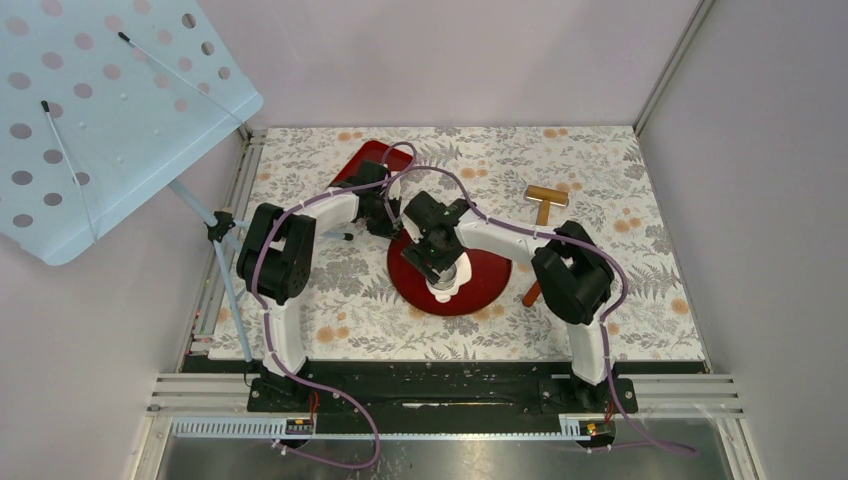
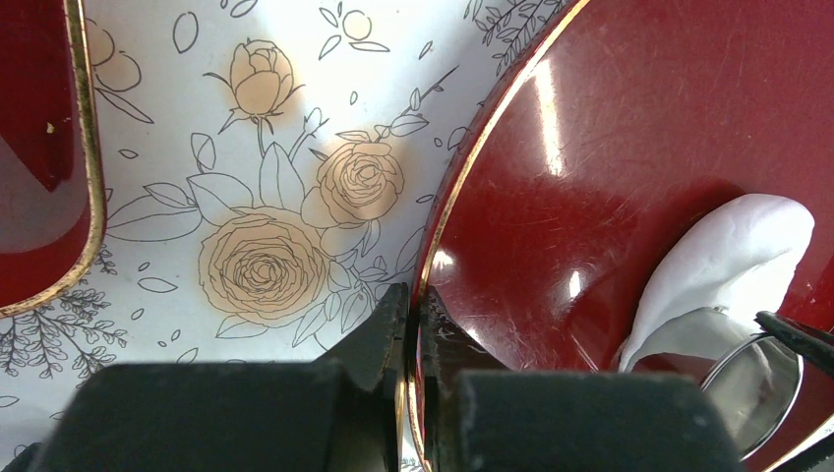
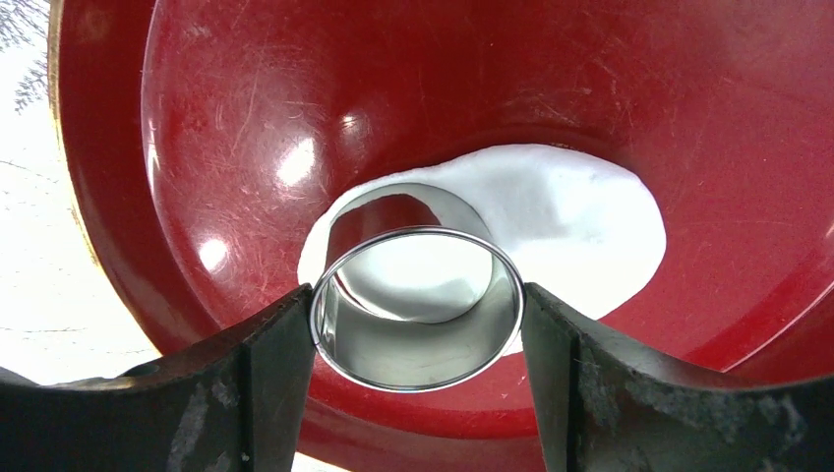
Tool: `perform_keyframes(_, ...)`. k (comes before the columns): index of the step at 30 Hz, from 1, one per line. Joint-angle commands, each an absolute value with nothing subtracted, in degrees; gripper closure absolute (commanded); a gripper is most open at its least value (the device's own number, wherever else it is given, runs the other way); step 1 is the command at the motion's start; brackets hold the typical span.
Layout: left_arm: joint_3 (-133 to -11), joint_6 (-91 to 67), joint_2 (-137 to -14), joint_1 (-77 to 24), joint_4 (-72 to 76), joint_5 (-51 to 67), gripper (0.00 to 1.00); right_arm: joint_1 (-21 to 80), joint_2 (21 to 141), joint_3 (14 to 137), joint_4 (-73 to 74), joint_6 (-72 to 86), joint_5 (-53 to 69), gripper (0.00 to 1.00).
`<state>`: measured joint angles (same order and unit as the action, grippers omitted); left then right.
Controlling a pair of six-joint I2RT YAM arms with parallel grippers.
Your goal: Roll out the dumpling wrappers from the dough
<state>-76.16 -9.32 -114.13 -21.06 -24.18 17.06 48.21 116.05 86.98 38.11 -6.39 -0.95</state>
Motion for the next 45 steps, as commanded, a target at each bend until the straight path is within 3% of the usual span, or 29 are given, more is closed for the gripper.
perform_keyframes(1, -75.3, -11.1, -117.2, -22.6, -24.5, 17.1, 1.0, 46.9, 116.0, 83.7, 33.9, -2.7, 8.3, 0.59)
perform_keyframes(14, -75.4, -11.1, -117.2, -22.6, -24.4, 16.9, 1.0, 44.6, 113.5, 82.9, 33.6, -1.6, 13.0, 0.59)
perform_keyframes(29, -75.4, -11.2, -117.2, -22.6, -24.4, 16.9, 1.0, 42.7, 109.7, 82.2, 33.7, -5.2, 8.8, 0.59)
perform_keyframes(45, -75.3, -11.1, -117.2, -22.6, -24.4, 16.9, 1.0, 38.4, 107.5, 79.7, 32.1, -4.6, 16.8, 0.57)
